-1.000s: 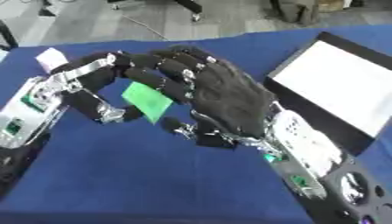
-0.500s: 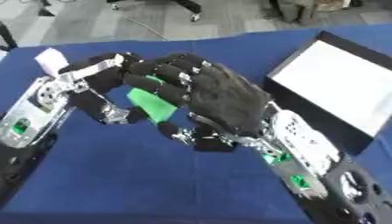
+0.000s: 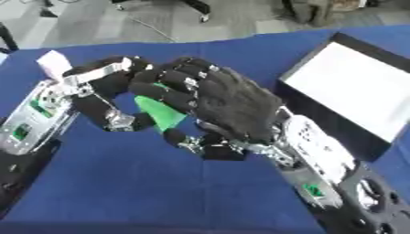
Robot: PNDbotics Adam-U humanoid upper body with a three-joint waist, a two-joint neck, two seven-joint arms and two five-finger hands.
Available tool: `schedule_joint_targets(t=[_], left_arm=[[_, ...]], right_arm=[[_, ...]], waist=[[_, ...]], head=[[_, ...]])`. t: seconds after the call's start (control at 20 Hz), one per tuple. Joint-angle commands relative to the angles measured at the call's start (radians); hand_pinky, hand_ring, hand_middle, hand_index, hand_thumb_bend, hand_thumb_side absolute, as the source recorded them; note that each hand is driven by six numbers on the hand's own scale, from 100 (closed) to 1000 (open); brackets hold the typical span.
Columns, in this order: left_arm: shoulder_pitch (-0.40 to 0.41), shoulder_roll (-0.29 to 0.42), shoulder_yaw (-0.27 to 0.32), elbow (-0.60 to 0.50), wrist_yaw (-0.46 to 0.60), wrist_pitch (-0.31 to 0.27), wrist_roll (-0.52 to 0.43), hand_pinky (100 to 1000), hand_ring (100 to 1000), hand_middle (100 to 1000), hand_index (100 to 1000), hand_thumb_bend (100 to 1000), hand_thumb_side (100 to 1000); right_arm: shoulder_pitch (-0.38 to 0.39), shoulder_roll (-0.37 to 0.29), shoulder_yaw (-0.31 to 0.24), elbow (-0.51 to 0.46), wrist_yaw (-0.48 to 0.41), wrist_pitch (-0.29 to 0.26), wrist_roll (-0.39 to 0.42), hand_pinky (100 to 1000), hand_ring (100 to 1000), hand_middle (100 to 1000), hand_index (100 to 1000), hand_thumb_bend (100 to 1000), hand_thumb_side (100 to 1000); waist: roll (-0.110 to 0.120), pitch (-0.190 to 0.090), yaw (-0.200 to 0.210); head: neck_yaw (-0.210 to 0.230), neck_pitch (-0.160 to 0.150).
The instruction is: Pick up the objects with one hand, pass them to the other hand, and then place them into the box on the other side of the table.
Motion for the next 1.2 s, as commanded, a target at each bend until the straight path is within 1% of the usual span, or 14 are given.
schedule_joint_targets(t=[0.05,0.4,0.6,0.7,0.75,0.85,0.9,0.95,1.05,1.1,1.15,1.2], left_arm=[[-0.022,0.015,-0.003,-0.04,0.011,-0.004,-0.012,680,439,417,443,100,272],[-0.025,0.026,-0.007,-0.075,-0.01,-0.029,-0.034,681,444,419,444,100,267],[-0.028,0.033,-0.012,-0.097,-0.027,-0.043,-0.041,682,445,420,445,100,264],[-0.028,0.035,-0.013,-0.108,-0.034,-0.051,-0.045,682,446,420,445,100,264],[-0.027,0.037,-0.013,-0.112,-0.037,-0.054,-0.047,683,447,421,446,100,264],[-0.026,0.039,-0.013,-0.118,-0.041,-0.059,-0.049,683,448,422,447,100,263],[-0.025,0.04,-0.013,-0.121,-0.042,-0.062,-0.05,684,450,423,447,100,262],[-0.024,0.042,-0.014,-0.123,-0.044,-0.064,-0.052,685,451,424,448,100,262],[-0.023,0.045,-0.017,-0.128,-0.047,-0.071,-0.059,687,455,427,451,100,261],[-0.024,0.047,-0.019,-0.132,-0.049,-0.074,-0.064,688,458,429,453,100,260],[-0.024,0.049,-0.021,-0.136,-0.051,-0.078,-0.069,690,461,432,456,100,259],[-0.024,0.051,-0.024,-0.14,-0.053,-0.082,-0.075,691,462,434,458,100,259]], right_arm=[[-0.012,0.0,-0.011,-0.015,0.014,0.002,0.009,841,850,851,950,218,100],[-0.012,0.001,-0.015,-0.015,0.022,-0.001,0.048,848,851,851,954,100,103],[-0.012,0.002,-0.017,-0.015,0.02,-0.002,0.068,848,847,817,951,100,108],[-0.012,0.002,-0.018,-0.015,0.018,-0.002,0.07,838,826,725,937,100,100],[-0.012,0.002,-0.018,-0.015,0.017,-0.002,0.068,836,824,713,929,100,100],[-0.012,0.002,-0.02,-0.015,0.019,-0.005,0.054,814,781,595,893,210,100],[-0.012,0.002,-0.022,-0.015,0.023,-0.005,0.041,803,759,550,874,248,100],[-0.012,0.002,-0.023,-0.015,0.029,-0.004,0.028,795,746,523,860,275,100],[-0.012,0.002,-0.023,-0.015,0.04,0.0,0.001,777,714,468,827,299,100],[-0.011,0.002,-0.023,-0.015,0.044,0.002,-0.011,770,699,441,810,291,100],[-0.011,0.003,-0.022,-0.015,0.046,0.004,-0.021,761,682,409,792,254,100],[-0.01,0.003,-0.021,-0.015,0.046,0.005,-0.03,756,673,391,783,245,100]], waist=[[-0.002,-0.015,0.001],[-0.001,-0.015,0.001],[-0.001,-0.015,0.001],[0.0,-0.015,0.001],[0.0,-0.015,0.001],[0.0,-0.015,0.0],[0.0,-0.016,0.0],[0.0,-0.016,-0.001],[0.0,-0.016,-0.001],[0.0,-0.016,-0.002],[0.0,-0.016,-0.002],[0.001,-0.016,-0.003]], head=[[0.0,-0.003],[0.0,-0.003],[0.001,-0.003],[0.002,-0.003],[0.002,-0.003],[0.003,-0.003],[0.003,-0.003],[0.003,-0.003],[0.003,-0.003],[0.003,-0.003],[0.003,-0.003],[0.004,-0.003]])
